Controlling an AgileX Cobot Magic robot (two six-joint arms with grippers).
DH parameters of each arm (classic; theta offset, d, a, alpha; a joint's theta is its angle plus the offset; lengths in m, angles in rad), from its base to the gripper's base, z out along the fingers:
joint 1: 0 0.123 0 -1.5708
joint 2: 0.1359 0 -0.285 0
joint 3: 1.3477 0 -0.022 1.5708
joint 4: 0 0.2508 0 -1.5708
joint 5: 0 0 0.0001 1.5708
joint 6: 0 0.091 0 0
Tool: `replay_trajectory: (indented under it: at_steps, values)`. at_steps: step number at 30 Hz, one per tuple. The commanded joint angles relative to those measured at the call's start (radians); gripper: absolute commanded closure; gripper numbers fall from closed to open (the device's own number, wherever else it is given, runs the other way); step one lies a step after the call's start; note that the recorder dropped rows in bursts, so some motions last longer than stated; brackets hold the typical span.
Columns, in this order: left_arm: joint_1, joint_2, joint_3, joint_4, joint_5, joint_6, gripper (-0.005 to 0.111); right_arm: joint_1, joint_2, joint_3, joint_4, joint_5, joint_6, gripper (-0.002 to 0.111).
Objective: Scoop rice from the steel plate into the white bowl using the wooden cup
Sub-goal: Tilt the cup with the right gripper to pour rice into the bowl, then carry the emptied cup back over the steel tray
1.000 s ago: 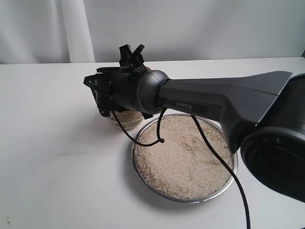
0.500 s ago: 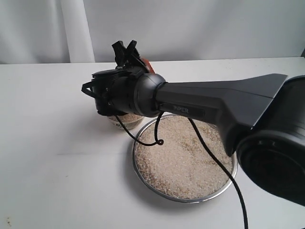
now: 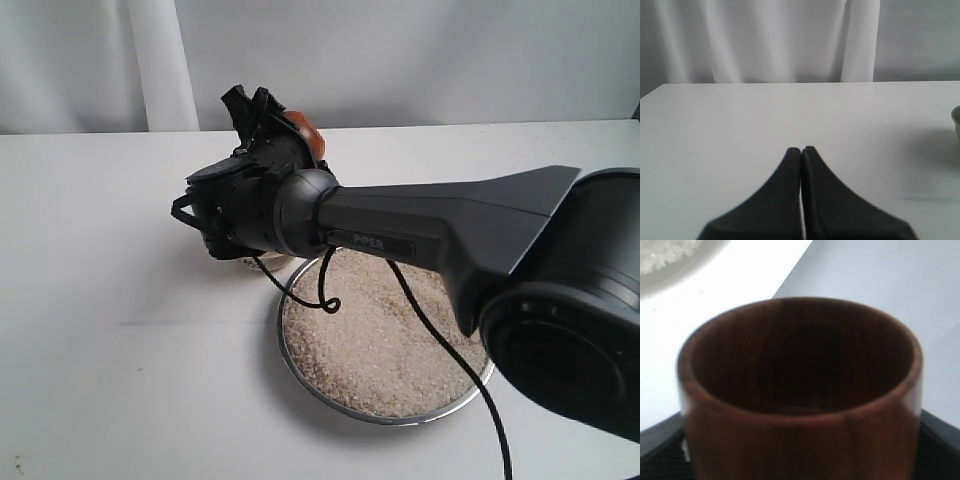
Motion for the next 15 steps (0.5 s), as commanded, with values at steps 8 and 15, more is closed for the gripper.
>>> replay_trajectory:
  at_steps: [8,15]
  values:
    - [-0.003,-0.003,0.002,0.000,-0.006,-0.004,0.107,0.028,-0.081,-0.008,0.133,0.055,0.012,0.108]
    - [-0.003,-0.003,0.002,0.000,-0.006,-0.004,0.107,-0.011,-0.362,-0.008,0.852,0.150,-0.158,0.108]
